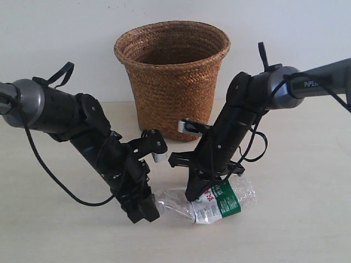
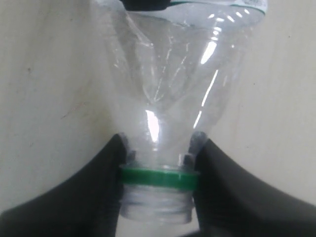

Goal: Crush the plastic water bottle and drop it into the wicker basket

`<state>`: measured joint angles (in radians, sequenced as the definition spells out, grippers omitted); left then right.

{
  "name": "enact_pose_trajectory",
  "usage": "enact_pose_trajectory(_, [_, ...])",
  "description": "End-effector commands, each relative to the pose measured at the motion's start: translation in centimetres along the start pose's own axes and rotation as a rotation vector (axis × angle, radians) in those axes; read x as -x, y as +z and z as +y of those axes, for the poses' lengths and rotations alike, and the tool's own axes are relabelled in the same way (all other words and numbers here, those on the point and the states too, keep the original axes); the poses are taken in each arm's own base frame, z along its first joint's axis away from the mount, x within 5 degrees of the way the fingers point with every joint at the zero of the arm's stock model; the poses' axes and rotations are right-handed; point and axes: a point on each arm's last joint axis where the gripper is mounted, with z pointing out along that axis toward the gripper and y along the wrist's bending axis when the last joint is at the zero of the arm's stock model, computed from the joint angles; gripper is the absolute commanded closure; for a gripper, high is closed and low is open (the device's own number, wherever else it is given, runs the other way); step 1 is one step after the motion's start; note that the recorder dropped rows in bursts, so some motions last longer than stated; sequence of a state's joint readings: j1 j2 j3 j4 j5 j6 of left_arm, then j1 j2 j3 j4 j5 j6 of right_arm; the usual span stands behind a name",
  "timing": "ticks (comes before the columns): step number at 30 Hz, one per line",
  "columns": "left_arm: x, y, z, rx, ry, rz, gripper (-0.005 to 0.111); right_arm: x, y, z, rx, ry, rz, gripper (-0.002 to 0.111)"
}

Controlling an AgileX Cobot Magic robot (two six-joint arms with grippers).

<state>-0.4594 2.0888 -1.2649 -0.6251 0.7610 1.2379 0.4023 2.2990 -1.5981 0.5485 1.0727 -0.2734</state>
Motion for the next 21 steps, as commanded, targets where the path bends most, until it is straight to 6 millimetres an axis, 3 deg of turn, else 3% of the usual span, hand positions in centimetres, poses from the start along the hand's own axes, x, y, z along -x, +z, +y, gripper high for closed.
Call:
enact_pose_trajectory(1, [0.3, -0.8, 0.3, 0.031, -0.030, -0.026, 0.103, -1.1, 3.4, -5.5, -0.271, -0.075, 0.149, 0.108])
enact_pose_trajectory(12, [0.3, -0.8, 0.3, 0.030, -0.036, -0.026, 0.103, -1.4, 3.2, -5.8, -0.309, -0.077, 0.207, 0.108])
enact_pose_trajectory(21, [0.2, -0.8, 0.2, 0.026, -0.021, -0.008, 0.103, -1.3, -4.2, -1.2, -0.248, -0.189, 0.029, 0.108])
